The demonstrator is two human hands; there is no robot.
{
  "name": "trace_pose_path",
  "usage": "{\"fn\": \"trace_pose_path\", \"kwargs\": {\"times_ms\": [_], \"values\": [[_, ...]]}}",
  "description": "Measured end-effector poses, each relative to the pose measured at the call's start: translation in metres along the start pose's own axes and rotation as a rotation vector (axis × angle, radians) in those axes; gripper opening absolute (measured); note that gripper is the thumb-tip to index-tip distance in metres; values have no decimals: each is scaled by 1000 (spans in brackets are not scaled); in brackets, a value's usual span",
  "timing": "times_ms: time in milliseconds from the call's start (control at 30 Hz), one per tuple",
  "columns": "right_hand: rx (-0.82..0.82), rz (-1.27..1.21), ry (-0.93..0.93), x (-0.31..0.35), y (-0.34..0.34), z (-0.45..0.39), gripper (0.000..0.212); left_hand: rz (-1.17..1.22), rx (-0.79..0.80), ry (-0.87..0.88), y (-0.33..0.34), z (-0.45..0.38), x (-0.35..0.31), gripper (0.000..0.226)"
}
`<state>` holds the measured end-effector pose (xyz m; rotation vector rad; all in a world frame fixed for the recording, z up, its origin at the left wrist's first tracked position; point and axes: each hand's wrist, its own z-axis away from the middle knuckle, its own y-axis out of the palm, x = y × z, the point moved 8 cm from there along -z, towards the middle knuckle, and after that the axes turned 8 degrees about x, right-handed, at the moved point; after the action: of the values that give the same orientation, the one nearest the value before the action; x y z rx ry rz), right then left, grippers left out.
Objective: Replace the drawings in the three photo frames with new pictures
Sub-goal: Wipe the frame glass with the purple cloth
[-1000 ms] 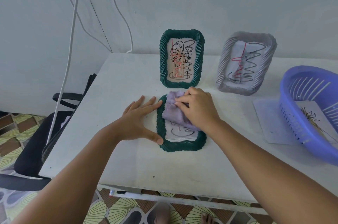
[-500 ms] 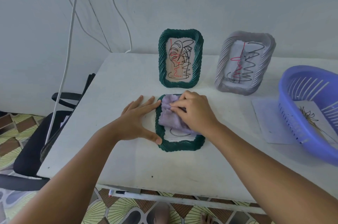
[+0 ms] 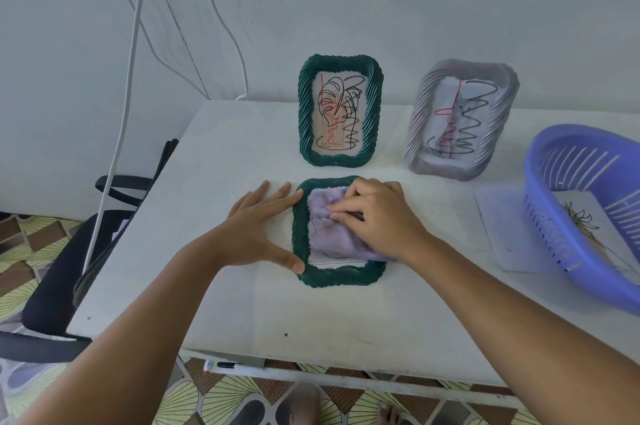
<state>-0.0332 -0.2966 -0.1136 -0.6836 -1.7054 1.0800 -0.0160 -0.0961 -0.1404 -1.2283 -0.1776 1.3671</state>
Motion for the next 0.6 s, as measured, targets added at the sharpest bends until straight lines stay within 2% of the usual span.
{"fn": "trace_pose_path", "kwargs": {"times_ms": [233, 433, 600], "values": [[-84, 50, 135, -3, -9, -21, 19, 31, 4, -14, 0, 0, 1, 124], [22, -3, -16, 3, 0, 7, 22, 32, -14, 4, -1, 1, -1, 127], [-97, 55, 123, -9, -12, -7, 17, 34, 0, -8, -1, 1, -3, 124]]}}
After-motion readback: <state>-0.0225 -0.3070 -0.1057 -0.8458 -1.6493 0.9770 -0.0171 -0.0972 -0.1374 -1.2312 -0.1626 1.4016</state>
